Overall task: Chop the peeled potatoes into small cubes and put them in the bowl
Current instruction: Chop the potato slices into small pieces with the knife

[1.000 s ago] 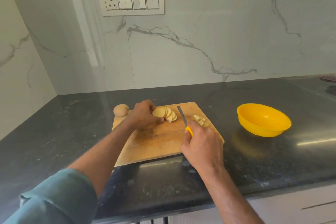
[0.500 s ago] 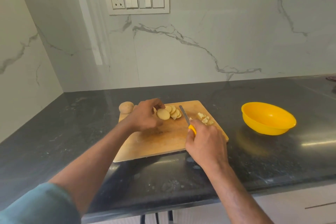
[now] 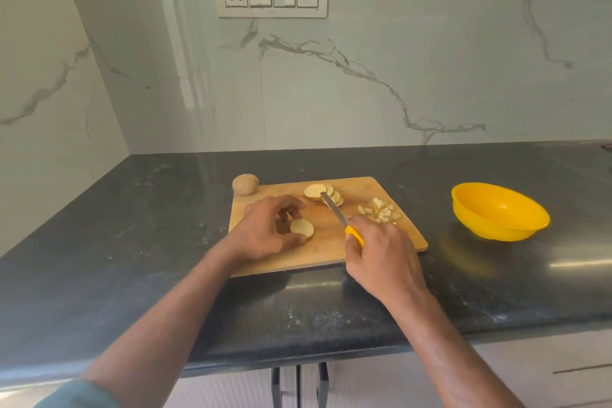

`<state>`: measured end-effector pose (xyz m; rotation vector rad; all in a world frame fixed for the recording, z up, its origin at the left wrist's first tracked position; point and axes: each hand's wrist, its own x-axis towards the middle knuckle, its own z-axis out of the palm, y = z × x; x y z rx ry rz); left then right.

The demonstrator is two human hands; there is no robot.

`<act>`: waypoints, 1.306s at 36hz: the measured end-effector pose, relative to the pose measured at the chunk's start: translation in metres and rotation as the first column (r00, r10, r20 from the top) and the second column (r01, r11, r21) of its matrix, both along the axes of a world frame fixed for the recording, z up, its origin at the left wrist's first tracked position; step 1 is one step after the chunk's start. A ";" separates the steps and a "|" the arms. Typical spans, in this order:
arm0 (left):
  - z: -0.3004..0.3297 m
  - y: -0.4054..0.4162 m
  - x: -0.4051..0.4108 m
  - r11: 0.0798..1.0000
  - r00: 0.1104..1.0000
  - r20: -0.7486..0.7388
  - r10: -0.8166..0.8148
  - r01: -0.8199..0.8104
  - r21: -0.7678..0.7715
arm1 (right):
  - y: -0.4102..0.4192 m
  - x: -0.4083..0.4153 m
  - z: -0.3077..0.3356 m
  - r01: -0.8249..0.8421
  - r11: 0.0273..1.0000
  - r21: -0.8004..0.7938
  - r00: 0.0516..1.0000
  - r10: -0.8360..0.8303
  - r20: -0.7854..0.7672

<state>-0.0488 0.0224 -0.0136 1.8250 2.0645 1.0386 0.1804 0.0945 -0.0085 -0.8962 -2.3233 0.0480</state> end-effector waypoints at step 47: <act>0.005 -0.009 0.010 0.990 0.991 -0.023 0.135 -0.134 0.040 | -0.029 -0.026 0.003 0.011 0.991 -0.132 0.998 -0.019 -0.061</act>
